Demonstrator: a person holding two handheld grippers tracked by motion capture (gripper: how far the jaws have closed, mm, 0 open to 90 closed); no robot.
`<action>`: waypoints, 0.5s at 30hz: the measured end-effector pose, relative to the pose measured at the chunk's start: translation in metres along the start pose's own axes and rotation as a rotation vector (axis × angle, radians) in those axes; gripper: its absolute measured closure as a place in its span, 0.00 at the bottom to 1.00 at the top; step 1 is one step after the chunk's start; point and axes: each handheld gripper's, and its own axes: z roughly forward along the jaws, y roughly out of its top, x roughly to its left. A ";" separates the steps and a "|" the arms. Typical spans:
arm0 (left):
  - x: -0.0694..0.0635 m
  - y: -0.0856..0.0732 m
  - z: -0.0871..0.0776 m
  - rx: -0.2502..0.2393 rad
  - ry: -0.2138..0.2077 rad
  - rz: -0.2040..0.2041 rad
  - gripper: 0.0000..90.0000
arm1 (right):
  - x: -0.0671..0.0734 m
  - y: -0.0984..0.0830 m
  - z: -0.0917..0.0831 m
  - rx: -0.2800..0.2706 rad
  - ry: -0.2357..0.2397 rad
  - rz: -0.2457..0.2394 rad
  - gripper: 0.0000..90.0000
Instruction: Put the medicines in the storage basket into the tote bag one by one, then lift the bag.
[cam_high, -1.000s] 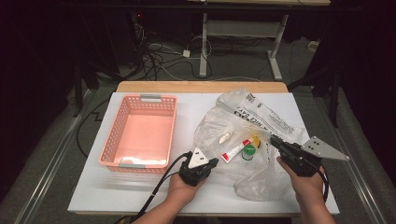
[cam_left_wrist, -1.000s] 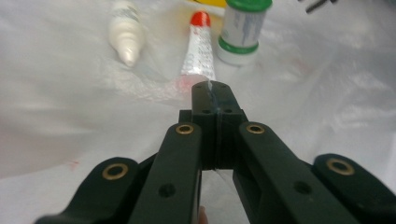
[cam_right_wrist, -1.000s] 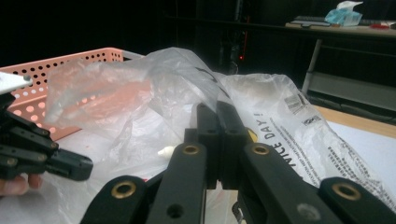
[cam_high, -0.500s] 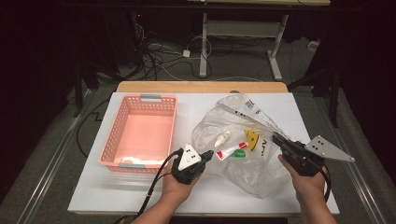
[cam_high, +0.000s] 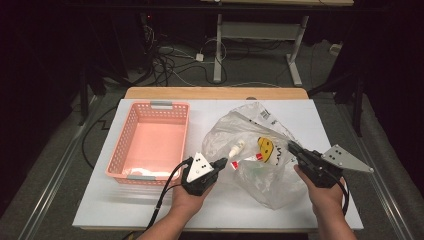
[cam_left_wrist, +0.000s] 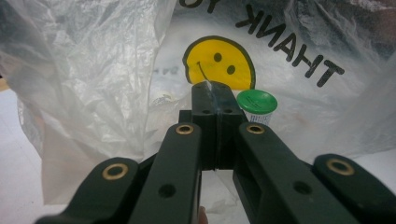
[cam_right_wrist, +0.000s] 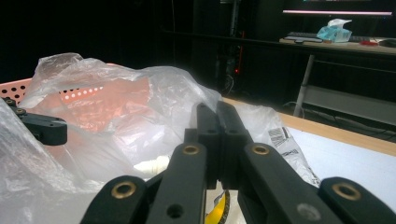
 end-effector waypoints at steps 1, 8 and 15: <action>-0.001 0.001 0.000 -0.004 0.001 0.001 0.98 | 0.001 0.000 0.000 -0.002 0.000 0.001 1.00; -0.003 0.005 -0.001 -0.024 0.006 0.007 0.98 | 0.001 0.002 0.002 -0.023 -0.001 -0.002 1.00; -0.003 0.007 0.001 -0.029 0.013 0.013 0.98 | 0.001 0.004 0.001 -0.038 -0.004 -0.008 1.00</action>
